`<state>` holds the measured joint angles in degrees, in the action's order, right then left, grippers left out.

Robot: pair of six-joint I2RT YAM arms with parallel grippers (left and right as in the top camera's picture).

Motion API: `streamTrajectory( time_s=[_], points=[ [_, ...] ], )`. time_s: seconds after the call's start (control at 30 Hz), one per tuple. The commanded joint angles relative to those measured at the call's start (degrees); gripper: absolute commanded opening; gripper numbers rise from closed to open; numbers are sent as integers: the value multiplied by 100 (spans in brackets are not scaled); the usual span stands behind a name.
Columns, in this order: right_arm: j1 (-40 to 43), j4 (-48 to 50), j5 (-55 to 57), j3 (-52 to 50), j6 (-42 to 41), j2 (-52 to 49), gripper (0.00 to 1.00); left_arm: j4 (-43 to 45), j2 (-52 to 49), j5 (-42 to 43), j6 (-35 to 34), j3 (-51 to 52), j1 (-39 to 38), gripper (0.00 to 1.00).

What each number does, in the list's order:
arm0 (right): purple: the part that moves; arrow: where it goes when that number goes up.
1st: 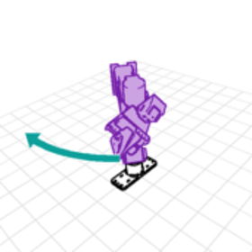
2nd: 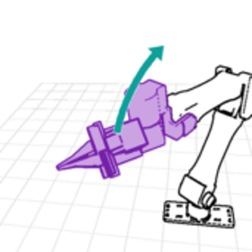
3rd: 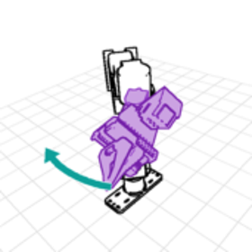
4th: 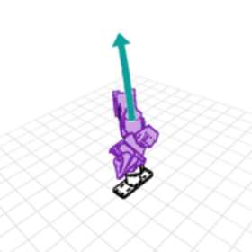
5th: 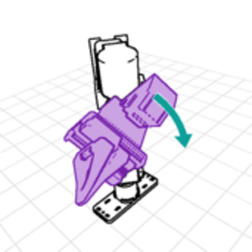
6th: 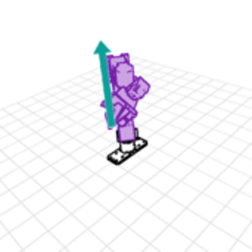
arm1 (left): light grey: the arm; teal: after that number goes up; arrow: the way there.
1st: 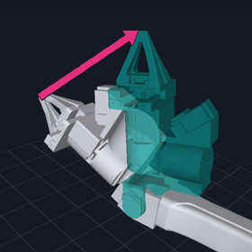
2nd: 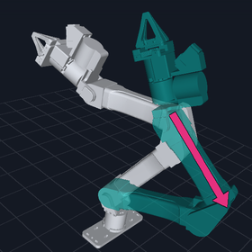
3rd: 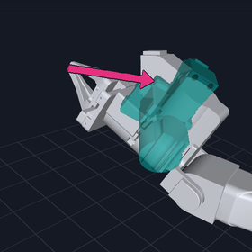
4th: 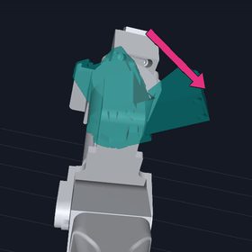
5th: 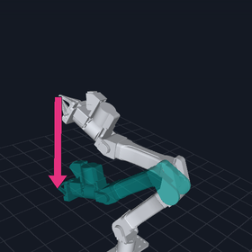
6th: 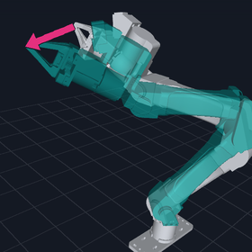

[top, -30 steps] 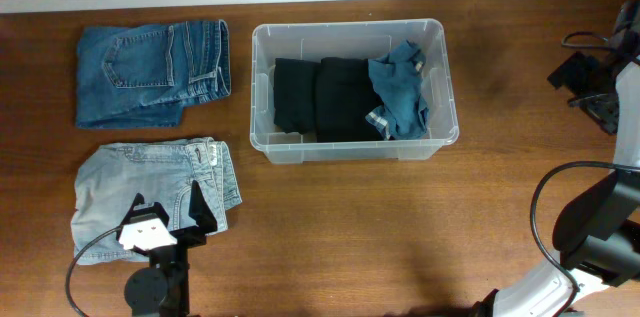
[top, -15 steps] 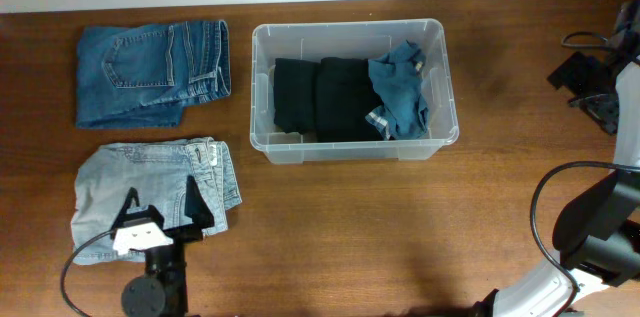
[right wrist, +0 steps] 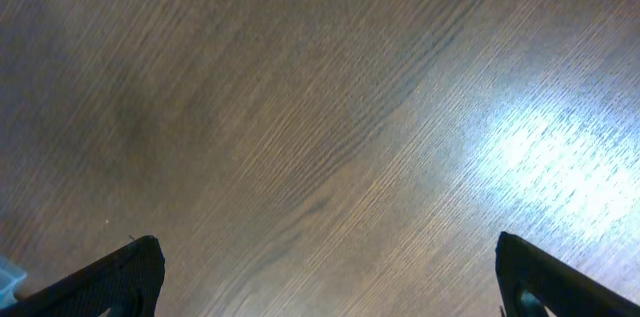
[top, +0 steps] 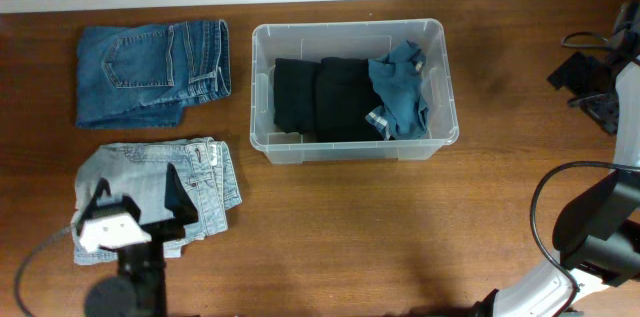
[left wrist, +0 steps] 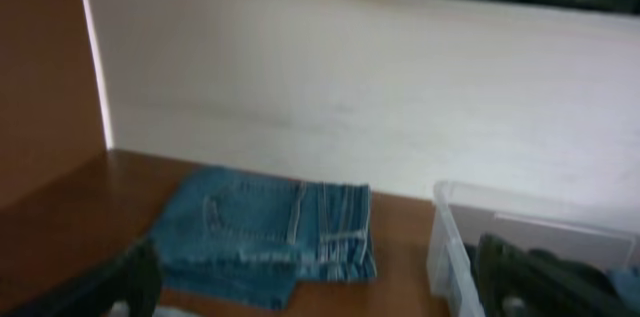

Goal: Pack container
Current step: 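Lower the left gripper onto the light-grey jeans and grasp its edge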

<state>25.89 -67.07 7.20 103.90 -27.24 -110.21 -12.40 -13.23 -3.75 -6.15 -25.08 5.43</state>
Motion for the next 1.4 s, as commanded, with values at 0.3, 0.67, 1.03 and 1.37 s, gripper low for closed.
streamTrajectory(
  time_s=[0.3, 0.67, 1.03, 1.37],
  points=[
    [11, 4, 96, -35, -70, 9, 98, -2570, -4546, -407, 623, -3862, 37, 99],
    [11, 4, 96, -35, -70, 9, 98, -2750, -6240, -2181, 710, -4264, 501, 99],
    [11, 4, 96, -35, -70, 9, 98, -3010, -7705, -1182, 535, -4262, 1952, 99],
    [11, 4, 96, -35, -70, 9, 98, -2855, -8668, -343, 774, -4262, 2463, 100]
  ],
)
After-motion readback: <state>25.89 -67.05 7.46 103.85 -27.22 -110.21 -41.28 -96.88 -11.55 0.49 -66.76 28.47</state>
